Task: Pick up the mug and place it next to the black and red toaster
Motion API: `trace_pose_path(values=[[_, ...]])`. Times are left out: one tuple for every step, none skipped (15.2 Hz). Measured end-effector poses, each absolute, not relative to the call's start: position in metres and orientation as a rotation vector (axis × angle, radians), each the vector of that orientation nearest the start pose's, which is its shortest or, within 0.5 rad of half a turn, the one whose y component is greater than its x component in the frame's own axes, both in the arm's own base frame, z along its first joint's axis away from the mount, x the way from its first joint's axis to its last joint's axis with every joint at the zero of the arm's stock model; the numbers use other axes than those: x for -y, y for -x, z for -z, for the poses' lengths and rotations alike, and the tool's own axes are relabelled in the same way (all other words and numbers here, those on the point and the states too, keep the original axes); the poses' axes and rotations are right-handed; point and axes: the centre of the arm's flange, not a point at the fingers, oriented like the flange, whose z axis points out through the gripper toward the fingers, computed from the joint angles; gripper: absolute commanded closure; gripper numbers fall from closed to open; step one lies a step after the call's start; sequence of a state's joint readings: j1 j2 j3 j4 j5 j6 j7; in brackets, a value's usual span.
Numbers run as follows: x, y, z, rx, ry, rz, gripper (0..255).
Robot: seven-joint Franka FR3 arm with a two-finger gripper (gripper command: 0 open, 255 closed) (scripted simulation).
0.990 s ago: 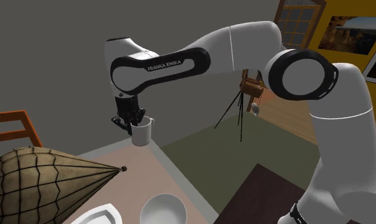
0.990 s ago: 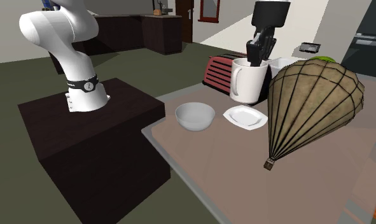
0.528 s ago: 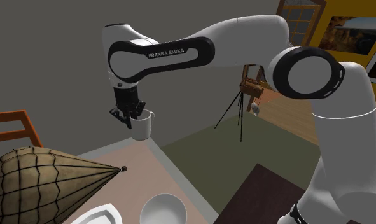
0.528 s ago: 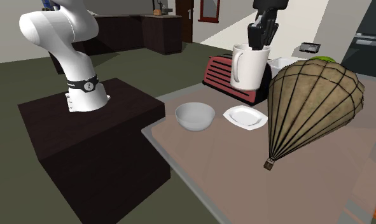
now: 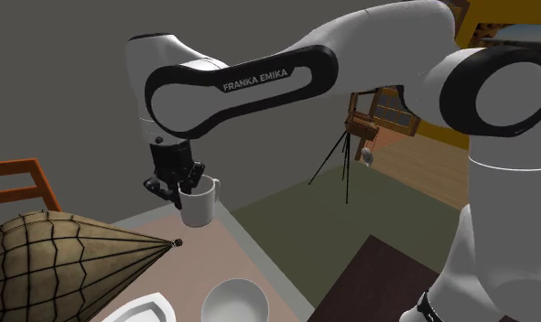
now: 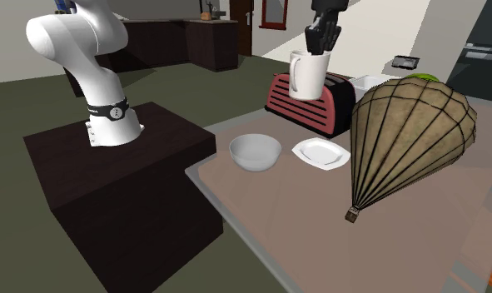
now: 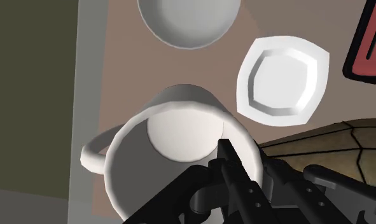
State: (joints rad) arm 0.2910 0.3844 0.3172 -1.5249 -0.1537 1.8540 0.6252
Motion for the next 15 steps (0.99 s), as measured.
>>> trace_pose_path(values=[[-0.357, -0.555, -0.444, 0.015, 3.185, -0.018, 255], [-0.366, -0.545, -0.444, 0.015, 3.186, -0.019, 255], [-0.373, -0.535, -0.446, 0.014, 3.186, -0.019, 255], [-0.382, -0.525, -0.447, 0.014, 3.186, -0.018, 255], [-0.39, -0.516, -0.448, 0.015, 3.185, -0.018, 255], [-0.396, -0.506, -0.446, 0.014, 3.185, -0.018, 255], [-0.405, -0.494, -0.446, 0.015, 3.186, -0.019, 255], [-0.413, -0.484, -0.445, 0.015, 3.185, -0.018, 255], [-0.421, -0.473, -0.443, 0.015, 3.185, -0.018, 255], [-0.427, -0.465, -0.447, 0.015, 3.186, -0.019, 255], [-0.438, -0.453, -0.446, 0.015, 3.186, -0.018, 255], [-0.448, -0.442, -0.447, 0.015, 3.186, -0.018, 255], [-0.453, -0.432, -0.445, 0.015, 3.186, -0.018, 255], [-0.461, -0.424, -0.442, 0.015, 3.186, -0.018, 255], [-0.47, -0.411, -0.441, 0.014, 3.186, -0.018, 255]])
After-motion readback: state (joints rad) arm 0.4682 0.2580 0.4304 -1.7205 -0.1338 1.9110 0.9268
